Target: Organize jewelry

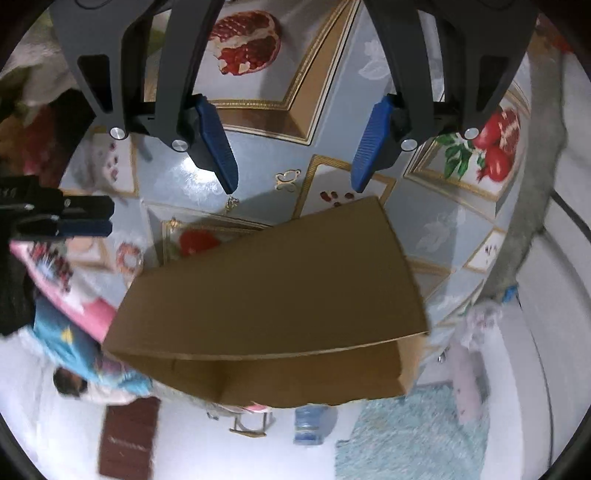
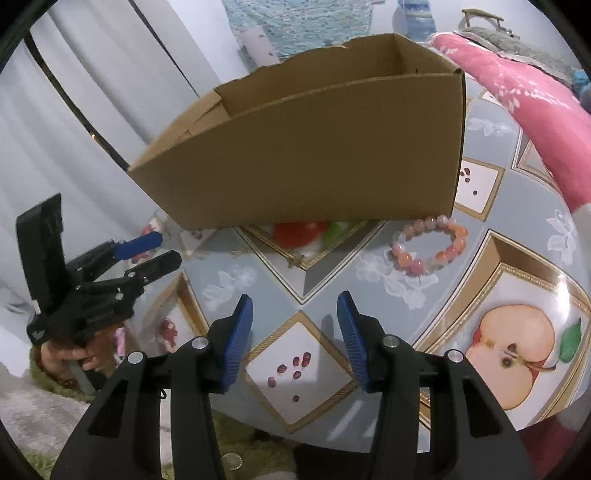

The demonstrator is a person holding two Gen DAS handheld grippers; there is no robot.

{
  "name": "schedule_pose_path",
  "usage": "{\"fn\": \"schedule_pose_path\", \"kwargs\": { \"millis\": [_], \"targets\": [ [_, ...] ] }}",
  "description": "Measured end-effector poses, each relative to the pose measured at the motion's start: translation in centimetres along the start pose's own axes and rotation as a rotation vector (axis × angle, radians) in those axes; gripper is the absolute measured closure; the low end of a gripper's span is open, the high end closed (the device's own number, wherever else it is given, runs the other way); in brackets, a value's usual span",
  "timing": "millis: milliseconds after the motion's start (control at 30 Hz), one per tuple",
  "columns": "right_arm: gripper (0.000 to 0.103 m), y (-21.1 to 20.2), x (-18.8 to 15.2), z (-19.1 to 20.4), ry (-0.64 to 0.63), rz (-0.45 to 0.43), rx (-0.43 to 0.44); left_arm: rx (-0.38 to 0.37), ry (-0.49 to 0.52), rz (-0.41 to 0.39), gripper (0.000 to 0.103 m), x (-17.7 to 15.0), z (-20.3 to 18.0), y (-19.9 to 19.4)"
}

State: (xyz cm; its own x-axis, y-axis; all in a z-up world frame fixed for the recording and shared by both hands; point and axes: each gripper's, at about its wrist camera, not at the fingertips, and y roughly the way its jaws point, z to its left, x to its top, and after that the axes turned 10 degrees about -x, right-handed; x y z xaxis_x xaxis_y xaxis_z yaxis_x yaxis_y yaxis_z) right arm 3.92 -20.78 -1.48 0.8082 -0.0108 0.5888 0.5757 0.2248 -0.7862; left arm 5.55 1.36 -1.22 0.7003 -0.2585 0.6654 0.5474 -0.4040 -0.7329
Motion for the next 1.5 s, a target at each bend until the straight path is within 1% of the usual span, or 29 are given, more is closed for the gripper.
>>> {"fn": "schedule_pose_path", "kwargs": {
  "millis": [33,100,200,267,400,467,567,833,867,900,967,1033,1133,1200,1333,1400,1500],
  "targets": [
    [0.056,-0.1,-0.3,0.2,0.003,0.0,-0.002,0.01,0.018,0.006,0.045,0.0,-0.2,0.4],
    [0.056,0.0,-0.5,0.2,0.009,0.001,0.0,0.019,0.03,0.017,0.052,0.0,-0.7,0.9],
    [0.056,-0.2,-0.6,0.5,0.005,-0.011,-0.007,0.002,0.014,0.029,0.059,0.1,-0.5,1.4],
    [0.056,-0.1,-0.6,0.3,0.008,-0.014,-0.008,-0.009,0.004,0.036,0.061,0.2,-0.3,1.9],
    [0.056,0.2,-0.6,0.2,0.014,-0.011,-0.013,-0.012,0.001,0.055,0.069,-0.1,-0.3,2.5],
    [0.056,0.3,-0.6,0.4,0.017,-0.009,-0.011,-0.009,0.003,0.066,0.071,-0.3,-0.3,2.8],
    [0.056,0.3,-0.7,0.4,0.02,-0.008,-0.011,-0.001,0.018,0.062,0.071,-0.4,-0.6,2.9],
    [0.056,0.4,-0.8,0.5,0.028,0.001,0.0,-0.001,0.013,0.066,0.071,0.0,-0.9,3.5],
    [0.056,0.4,-0.8,0.5,0.028,0.001,0.001,-0.001,0.013,0.065,0.073,0.0,-0.8,3.5],
    [0.056,0.4,-0.8,0.5,0.029,0.0,0.001,-0.001,0.013,0.064,0.079,0.0,-0.8,3.4],
    [0.056,0.3,-0.8,0.4,0.03,-0.002,-0.001,-0.003,0.016,0.066,0.086,0.0,-0.9,3.5],
    [0.056,0.1,-0.8,0.3,0.032,-0.006,0.0,-0.001,0.033,0.068,0.088,0.0,-1.1,3.4],
    [0.056,-0.1,-0.8,0.1,0.037,-0.01,-0.003,-0.004,0.047,0.068,0.095,-0.1,-1.5,3.5],
    [0.056,-0.1,-0.9,0.0,0.044,-0.012,-0.004,-0.004,0.053,0.065,0.102,-0.2,-1.7,3.5],
    [0.056,-0.3,-0.8,-0.1,0.053,-0.014,-0.002,0.015,0.072,0.063,0.103,-0.5,-2.2,3.4],
    [0.056,-0.3,-0.7,0.0,0.052,-0.014,-0.003,0.007,0.067,0.065,0.103,-0.6,-2.3,3.2],
    [0.056,-0.2,-0.7,0.0,0.052,-0.013,-0.001,-0.026,0.056,0.073,0.103,-0.8,-2.2,2.8]
  ]
}}
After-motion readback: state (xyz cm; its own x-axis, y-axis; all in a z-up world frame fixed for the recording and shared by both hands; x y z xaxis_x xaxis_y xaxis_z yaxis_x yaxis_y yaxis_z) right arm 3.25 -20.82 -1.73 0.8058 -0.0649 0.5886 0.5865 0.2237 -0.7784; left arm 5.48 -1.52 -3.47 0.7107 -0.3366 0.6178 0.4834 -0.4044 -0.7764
